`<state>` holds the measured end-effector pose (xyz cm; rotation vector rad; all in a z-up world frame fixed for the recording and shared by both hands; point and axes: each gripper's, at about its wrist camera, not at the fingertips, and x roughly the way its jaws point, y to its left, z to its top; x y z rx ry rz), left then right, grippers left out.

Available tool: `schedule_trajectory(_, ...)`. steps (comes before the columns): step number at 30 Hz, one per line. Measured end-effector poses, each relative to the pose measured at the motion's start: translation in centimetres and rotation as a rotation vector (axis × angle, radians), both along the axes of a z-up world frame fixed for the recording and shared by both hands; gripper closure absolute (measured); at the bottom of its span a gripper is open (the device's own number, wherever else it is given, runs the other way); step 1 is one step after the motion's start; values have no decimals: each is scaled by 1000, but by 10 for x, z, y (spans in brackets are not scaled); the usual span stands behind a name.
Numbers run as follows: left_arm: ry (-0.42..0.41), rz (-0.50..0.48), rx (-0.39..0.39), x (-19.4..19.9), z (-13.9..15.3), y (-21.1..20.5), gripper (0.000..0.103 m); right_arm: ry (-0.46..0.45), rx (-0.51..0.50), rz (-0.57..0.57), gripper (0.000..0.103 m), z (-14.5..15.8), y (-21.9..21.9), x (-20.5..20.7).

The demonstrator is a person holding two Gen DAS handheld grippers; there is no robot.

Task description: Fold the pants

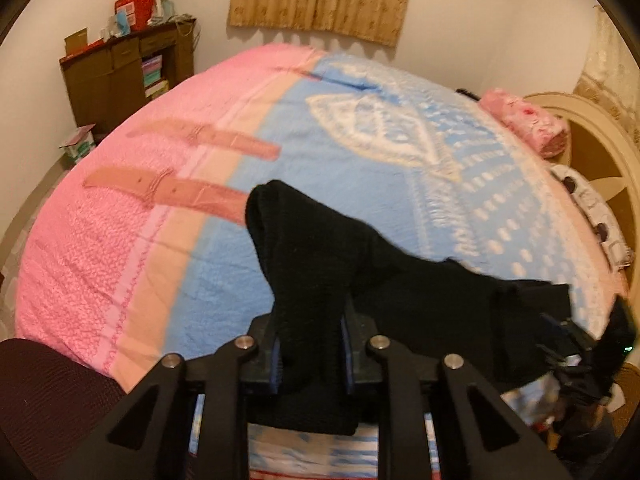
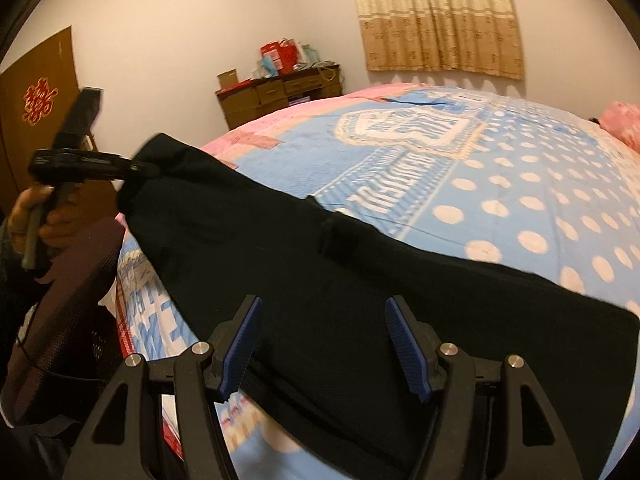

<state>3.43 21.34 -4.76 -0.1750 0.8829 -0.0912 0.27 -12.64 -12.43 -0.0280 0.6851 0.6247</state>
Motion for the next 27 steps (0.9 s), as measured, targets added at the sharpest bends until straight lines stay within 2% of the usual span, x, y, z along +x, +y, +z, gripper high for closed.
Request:
schedule_trajectory(9,-31,-104,-121,-12,57,-72,80,-13,48,-135,38,1,-57,-10)
schedule_trajectory(14,-33,-169,-113,-9,74,-131,80,-26,84,-244,38,0,-101,-17)
schedule_trajectory(18,-4,-271,-83,0,66,-193,80,-28,141,-313,38,-2,-131,-21)
schedule_trajectory(24,57,-433,-36,9,38,-289,80,-37,189,-376,38,-6,-162,-32)
schedule_trajectory(27,66,-483,-5,11,23,-326,80,-28,199,-405,38,-12,-176,-36)
